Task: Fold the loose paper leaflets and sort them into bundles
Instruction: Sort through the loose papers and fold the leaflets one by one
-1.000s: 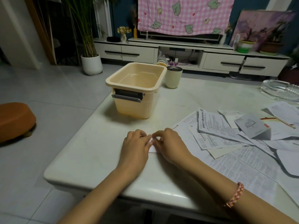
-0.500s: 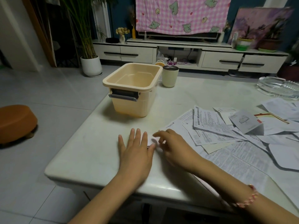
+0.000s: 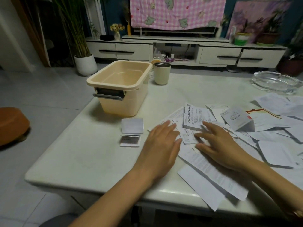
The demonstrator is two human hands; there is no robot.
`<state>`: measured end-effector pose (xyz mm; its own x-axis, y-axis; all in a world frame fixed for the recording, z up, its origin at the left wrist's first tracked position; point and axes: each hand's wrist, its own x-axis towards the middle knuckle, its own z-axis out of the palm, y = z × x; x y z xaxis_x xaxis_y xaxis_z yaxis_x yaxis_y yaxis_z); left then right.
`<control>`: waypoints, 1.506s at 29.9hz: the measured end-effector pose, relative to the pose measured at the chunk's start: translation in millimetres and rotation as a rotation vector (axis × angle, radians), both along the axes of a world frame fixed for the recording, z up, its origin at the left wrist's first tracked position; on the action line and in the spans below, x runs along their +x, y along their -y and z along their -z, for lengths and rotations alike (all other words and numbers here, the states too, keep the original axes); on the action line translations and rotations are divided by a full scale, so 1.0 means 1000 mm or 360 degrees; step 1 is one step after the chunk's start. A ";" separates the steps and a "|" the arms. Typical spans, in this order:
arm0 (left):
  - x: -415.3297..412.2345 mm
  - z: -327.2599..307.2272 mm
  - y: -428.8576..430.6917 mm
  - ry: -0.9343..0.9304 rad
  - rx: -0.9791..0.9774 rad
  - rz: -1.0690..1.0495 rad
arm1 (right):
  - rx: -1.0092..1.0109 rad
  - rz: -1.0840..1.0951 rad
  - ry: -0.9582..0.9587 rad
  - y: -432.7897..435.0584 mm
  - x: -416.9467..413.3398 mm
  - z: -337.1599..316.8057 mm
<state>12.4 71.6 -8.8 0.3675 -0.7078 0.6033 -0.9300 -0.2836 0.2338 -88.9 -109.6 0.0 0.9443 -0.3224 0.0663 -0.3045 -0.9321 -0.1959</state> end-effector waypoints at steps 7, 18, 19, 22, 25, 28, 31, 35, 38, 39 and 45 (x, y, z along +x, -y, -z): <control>-0.017 0.002 0.033 -0.0165 0.0010 0.0202 | -0.0027 0.0081 -0.0270 0.004 0.012 0.000; -0.016 -0.021 0.057 -0.2048 -0.0624 -0.0047 | 0.0785 0.0037 0.0918 -0.013 -0.004 -0.035; -0.015 -0.024 0.057 -0.2407 -0.0659 0.0070 | 0.1076 0.0048 0.1021 -0.017 -0.008 -0.039; -0.015 -0.030 0.056 -0.3040 -0.0621 0.0380 | 0.1897 0.0041 0.1179 -0.027 -0.021 -0.048; -0.017 -0.030 0.056 -0.3241 -0.0622 0.0508 | 0.2513 0.0162 0.1172 -0.030 -0.026 -0.048; -0.019 -0.031 0.058 -0.3389 -0.0866 0.0601 | 0.2925 0.0336 0.1078 -0.035 -0.025 -0.044; -0.020 -0.031 0.060 -0.3377 -0.0979 0.0595 | 0.2887 0.0497 0.0946 -0.037 -0.021 -0.038; -0.018 -0.032 0.060 -0.3263 -0.1008 0.0317 | 0.2435 0.0589 0.0762 -0.030 -0.022 -0.035; -0.018 -0.031 0.060 -0.3127 -0.0983 0.0191 | 0.2140 0.0770 0.0820 -0.021 -0.025 -0.034; -0.018 -0.031 0.060 -0.3054 -0.0941 0.0191 | 0.2021 0.0829 0.0874 -0.018 -0.026 -0.033; -0.023 -0.034 0.055 -0.2663 -0.0460 0.0283 | 0.1899 0.0663 0.0732 -0.001 -0.026 -0.034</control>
<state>-10.7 16.3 25.1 0.6203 -0.7519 -0.2233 0.3523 0.0127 0.9358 -114.5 -108.9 34.1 0.7306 -0.6607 -0.1721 -0.2090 0.0235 -0.9776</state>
